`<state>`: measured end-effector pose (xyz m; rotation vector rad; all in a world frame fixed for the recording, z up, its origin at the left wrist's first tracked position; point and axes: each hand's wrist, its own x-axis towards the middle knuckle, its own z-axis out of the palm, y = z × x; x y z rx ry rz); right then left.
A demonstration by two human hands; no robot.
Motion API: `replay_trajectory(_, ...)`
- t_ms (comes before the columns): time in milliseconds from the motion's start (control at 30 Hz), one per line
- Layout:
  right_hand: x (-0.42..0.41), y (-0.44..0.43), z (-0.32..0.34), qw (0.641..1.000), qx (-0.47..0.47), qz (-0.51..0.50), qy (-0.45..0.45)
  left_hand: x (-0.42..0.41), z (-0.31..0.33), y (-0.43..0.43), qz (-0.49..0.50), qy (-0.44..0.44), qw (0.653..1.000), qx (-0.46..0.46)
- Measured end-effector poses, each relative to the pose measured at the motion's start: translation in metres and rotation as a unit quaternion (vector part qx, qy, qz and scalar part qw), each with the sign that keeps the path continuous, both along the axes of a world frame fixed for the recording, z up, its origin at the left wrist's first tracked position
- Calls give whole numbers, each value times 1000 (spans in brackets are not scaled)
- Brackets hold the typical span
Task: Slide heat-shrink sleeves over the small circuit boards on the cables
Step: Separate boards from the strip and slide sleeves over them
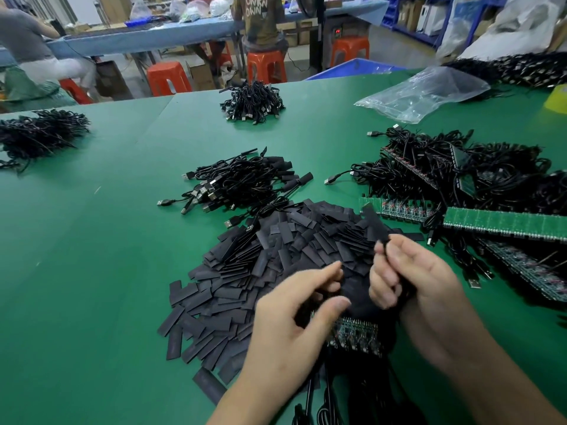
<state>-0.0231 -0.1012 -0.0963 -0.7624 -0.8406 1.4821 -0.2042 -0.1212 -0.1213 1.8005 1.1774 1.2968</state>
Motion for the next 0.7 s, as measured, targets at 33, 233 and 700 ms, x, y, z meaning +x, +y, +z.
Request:
replay_trajectory(33, 3, 1, 2, 998, -11, 2, 68, 3, 2, -1, -4, 42, 999, -5)
replay_trajectory(233, -2, 3, -1, 977, -29, -9, 210, 28, 19, -3, -27, 126, 991, -38)
replay_trajectory(700, 0, 4, -24, 976, 34, -125, -178, -81, 91, 143, 243, 304, 920, 36)
